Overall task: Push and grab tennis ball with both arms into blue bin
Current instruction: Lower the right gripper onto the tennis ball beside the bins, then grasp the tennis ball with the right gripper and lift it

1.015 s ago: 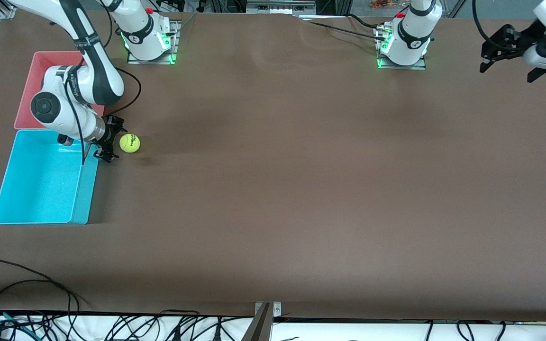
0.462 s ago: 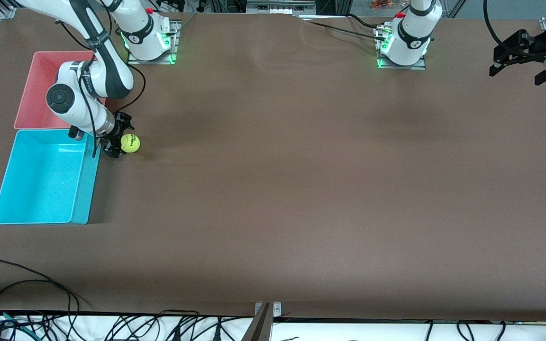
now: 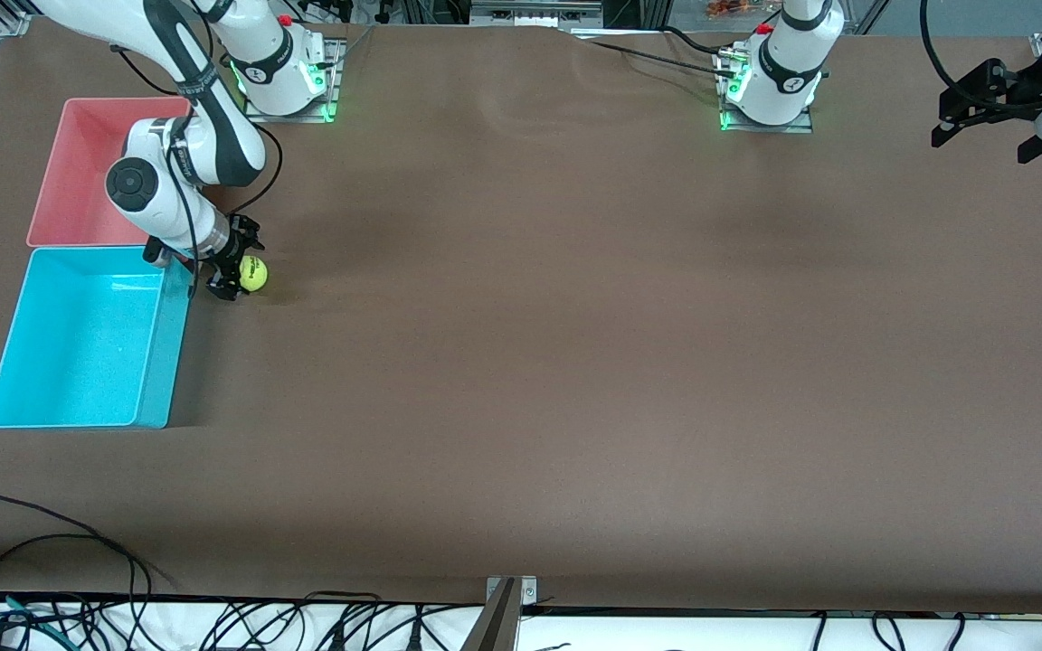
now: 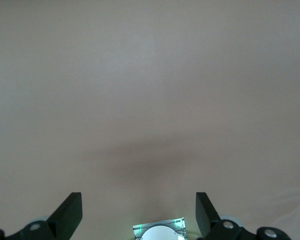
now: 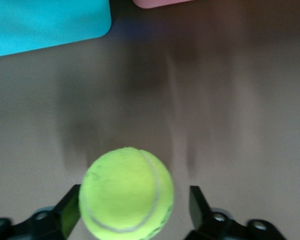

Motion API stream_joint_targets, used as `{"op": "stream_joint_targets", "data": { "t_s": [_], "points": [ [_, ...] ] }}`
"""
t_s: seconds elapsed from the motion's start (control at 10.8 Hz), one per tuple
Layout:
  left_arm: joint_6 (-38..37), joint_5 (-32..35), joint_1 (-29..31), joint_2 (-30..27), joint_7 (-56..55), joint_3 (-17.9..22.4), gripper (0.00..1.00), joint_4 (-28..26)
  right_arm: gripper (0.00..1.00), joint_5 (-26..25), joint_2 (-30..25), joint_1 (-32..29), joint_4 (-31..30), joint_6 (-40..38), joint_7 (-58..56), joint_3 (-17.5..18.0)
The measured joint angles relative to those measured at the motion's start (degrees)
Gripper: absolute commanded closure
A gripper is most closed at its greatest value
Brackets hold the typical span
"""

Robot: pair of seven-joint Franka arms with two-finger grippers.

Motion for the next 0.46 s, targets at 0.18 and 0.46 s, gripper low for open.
{"op": "stream_joint_targets", "data": {
  "t_s": [0.18, 0.46],
  "points": [
    [0.0, 0.0, 0.0, 0.0, -1.4, 0.0, 0.00, 0.0, 0.84, 0.0, 0.0, 0.2, 0.0, 0.3, 0.0, 0.0],
    [0.0, 0.0, 0.0, 0.4, -1.8, 0.0, 0.00, 0.0, 0.82, 0.0, -0.1, 1.1, 0.1, 0.5, 0.0, 0.0]
  ]
}}
